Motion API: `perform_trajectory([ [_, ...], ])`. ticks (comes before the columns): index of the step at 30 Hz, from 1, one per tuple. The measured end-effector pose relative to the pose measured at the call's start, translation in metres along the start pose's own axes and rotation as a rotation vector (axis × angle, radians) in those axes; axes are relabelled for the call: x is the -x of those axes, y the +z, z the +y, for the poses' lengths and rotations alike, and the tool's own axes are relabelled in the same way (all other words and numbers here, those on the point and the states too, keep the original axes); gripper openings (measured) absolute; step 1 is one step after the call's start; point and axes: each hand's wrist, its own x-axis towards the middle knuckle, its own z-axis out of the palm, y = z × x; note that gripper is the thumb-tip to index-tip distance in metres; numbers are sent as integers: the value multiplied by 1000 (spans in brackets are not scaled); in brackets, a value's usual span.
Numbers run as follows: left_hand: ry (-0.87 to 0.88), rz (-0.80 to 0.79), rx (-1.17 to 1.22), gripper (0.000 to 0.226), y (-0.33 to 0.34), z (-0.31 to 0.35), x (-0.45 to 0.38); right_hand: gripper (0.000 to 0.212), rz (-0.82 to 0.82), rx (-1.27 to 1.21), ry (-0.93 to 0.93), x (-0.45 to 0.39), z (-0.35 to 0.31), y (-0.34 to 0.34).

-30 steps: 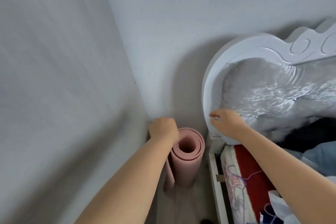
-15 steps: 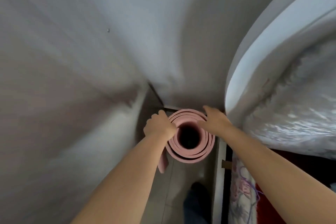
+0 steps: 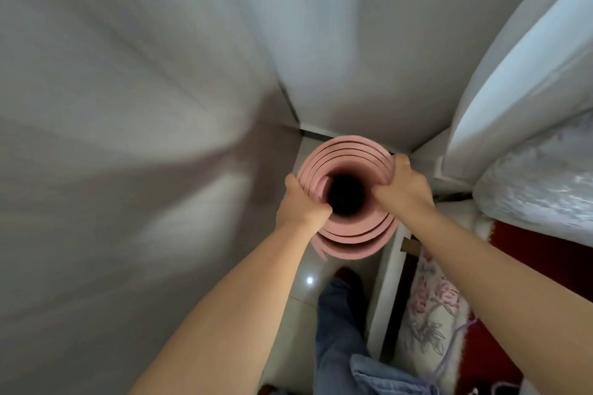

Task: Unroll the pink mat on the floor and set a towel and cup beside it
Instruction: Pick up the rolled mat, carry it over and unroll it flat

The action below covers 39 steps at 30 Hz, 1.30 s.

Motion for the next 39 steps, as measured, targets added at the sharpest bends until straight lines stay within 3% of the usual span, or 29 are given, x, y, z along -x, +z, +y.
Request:
perform_trajectory([
  [2,-4,-7,3,52,-3,-6,3,49,-10,74,-24,8,-2,2],
  [12,-19,-18,72,53,-58,-71,67,43,-34,303,-192,97,-40,22],
  [22,-22,61,321,57,-82,-236,197,43,-36,525,-404,272,-67,91],
  [31,-15,111,482,49,-136,-415,284,37,-97,691,-540,425,-93,198],
  [39,-157,406,488,54,-192,-577,336,42,-269,843,-798,528,-164,325],
])
